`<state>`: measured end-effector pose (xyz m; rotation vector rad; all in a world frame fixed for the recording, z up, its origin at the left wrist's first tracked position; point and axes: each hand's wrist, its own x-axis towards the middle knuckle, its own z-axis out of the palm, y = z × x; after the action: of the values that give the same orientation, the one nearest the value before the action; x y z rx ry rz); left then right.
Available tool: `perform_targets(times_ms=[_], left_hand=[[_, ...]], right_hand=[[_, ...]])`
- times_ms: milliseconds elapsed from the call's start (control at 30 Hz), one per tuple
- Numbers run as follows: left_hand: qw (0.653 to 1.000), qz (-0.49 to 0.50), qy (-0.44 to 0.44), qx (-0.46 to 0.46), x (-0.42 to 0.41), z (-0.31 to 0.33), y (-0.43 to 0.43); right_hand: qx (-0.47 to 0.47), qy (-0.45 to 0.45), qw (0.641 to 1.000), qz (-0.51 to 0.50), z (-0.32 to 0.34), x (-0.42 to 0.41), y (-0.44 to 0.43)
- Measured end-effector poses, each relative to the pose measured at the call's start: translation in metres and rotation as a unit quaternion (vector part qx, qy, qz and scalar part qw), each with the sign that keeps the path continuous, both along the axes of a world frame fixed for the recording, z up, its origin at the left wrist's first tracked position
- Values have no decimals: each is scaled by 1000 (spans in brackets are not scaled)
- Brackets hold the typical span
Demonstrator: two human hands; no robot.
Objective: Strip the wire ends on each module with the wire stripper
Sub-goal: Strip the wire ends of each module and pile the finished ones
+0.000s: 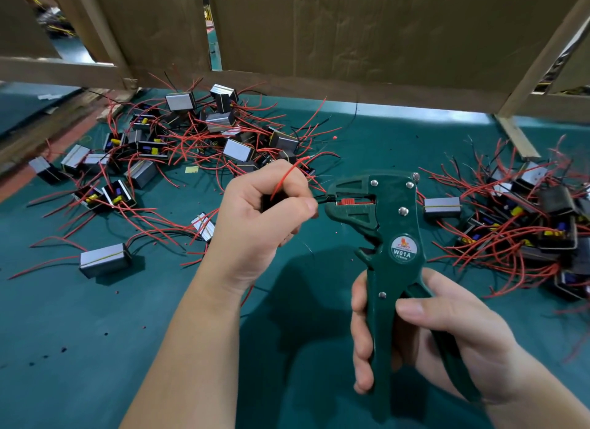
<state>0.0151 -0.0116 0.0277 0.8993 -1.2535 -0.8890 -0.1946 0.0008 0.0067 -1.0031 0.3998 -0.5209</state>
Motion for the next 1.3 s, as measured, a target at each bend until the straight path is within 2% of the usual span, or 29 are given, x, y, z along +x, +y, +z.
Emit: perform_targets(times_ms=[267, 400, 467, 533, 667, 733, 800, 867, 967, 1033, 1133, 1233, 1300], left_hand=[[1000, -2, -18, -2, 0, -1, -1], [1000, 10, -21, 2, 0, -4, -3], [999, 19, -12, 32, 0, -5, -4], [995, 17, -19, 92, -2, -8, -7], [964, 42, -154, 212, -11, -21, -15], [960, 50, -163, 223, -14, -24, -16], [959, 50, -178, 212, -17, -26, -15], [945, 93, -245, 193, -21, -27, -15], [920, 148, -343, 116, -27, -31, -13], [884, 148, -435, 85, -31, -33, -12], [820, 137, -548, 91, -37, -38, -12], [805, 151, -564, 105, -36, -41, -17], [810, 167, -552, 108, -34, -40, -20]], right_hand=[[19, 25, 999, -3, 3, 2, -1], [65, 13, 998, -17, 6, 8, 4], [95, 4, 994, -52, 9, 16, 8], [129, 16, 982, -138, 11, 22, 6], [166, 3, 948, -272, 14, 18, -10], [156, -26, 948, -278, 15, 10, -15], [145, -49, 952, -266, 14, 6, -16], [137, -58, 957, -248, 12, 8, -14], [132, -63, 960, -241, 11, 10, -12], [124, -77, 958, -246, 10, 11, -12], [90, -97, 958, -253, 8, 8, -12], [69, -106, 953, -277, 5, 7, -15], [68, -112, 942, -310, 5, 6, -16]])
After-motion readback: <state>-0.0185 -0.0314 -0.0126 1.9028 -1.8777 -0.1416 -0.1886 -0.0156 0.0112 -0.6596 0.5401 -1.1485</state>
